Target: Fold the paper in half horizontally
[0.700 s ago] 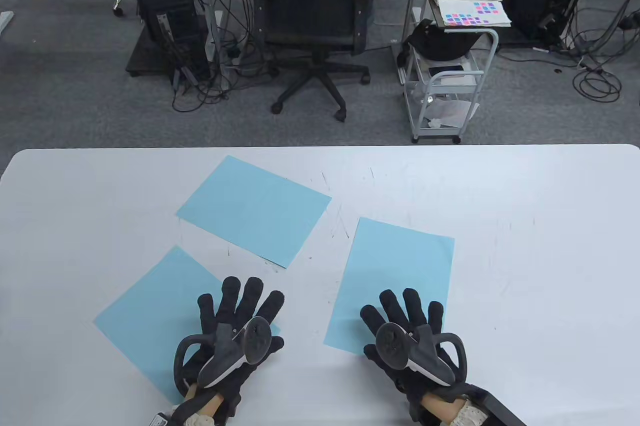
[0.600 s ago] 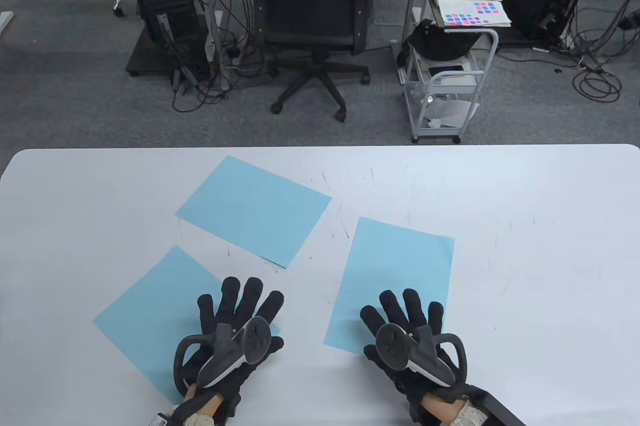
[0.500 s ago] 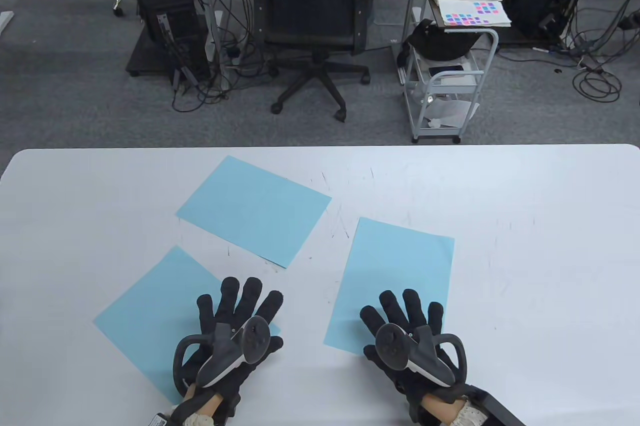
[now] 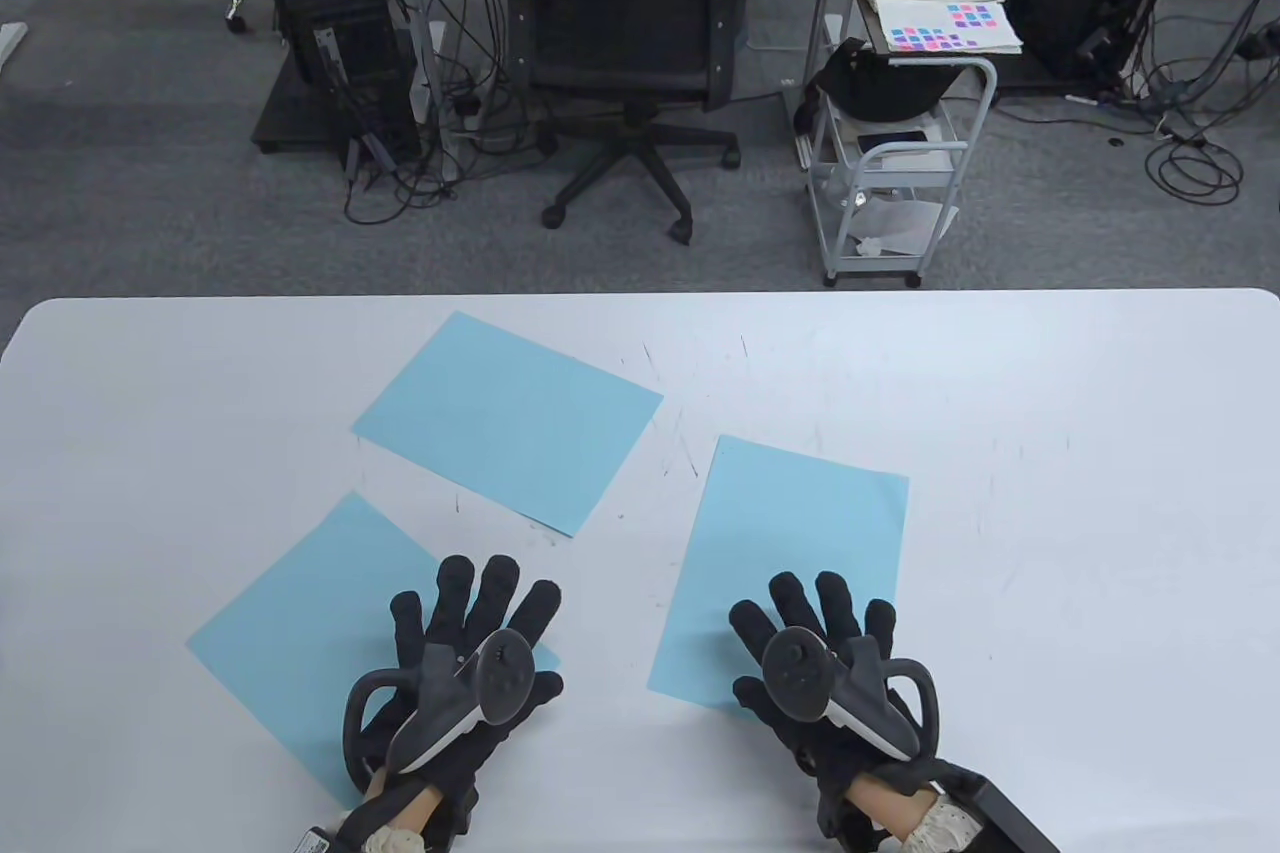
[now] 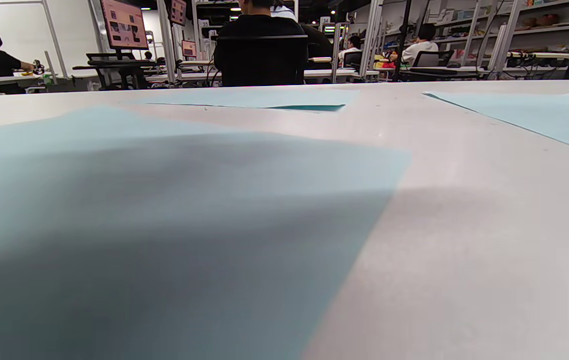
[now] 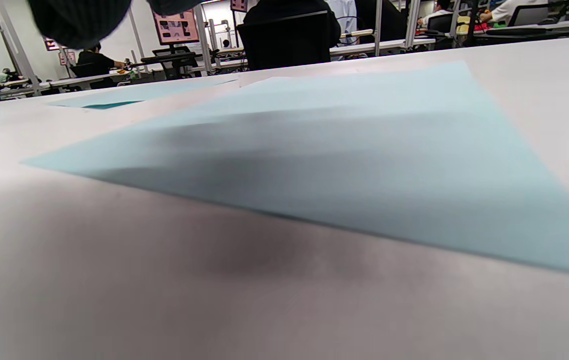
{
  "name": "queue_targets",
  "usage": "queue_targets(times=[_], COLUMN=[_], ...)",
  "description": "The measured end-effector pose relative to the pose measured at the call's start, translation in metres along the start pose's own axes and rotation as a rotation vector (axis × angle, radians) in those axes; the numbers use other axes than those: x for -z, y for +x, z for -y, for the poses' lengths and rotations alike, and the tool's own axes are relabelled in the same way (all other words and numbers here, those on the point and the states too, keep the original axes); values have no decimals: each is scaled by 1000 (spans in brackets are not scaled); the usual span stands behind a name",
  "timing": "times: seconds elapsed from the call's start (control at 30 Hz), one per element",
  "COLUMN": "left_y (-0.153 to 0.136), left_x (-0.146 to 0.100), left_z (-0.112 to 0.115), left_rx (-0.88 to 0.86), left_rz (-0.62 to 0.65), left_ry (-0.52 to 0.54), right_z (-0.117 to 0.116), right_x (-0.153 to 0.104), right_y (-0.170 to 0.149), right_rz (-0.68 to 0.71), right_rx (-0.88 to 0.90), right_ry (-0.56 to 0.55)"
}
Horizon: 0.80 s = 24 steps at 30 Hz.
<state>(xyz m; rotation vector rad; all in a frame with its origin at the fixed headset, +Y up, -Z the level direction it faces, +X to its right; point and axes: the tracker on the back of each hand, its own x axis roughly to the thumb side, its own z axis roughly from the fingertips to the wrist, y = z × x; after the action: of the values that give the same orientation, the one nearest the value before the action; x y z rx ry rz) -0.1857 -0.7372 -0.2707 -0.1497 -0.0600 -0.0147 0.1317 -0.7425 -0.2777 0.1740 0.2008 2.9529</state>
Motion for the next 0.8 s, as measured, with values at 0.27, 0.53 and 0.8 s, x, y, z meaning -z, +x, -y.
queue_targets(times=[0.27, 0.53, 0.8], left_y=[-6, -8, -10], left_x=[1, 2, 2], left_z=[-1, -1, -1], left_rx=[-19, -26, -29], left_rz=[-13, -23, -30], left_ry=[4, 3, -5], right_z=[18, 1, -13], right_x=[30, 69, 78], right_y=[-23, -59, -80], right_rz=[-112, -294, -355], right_rx=[25, 69, 112], right_ry=[50, 208, 290])
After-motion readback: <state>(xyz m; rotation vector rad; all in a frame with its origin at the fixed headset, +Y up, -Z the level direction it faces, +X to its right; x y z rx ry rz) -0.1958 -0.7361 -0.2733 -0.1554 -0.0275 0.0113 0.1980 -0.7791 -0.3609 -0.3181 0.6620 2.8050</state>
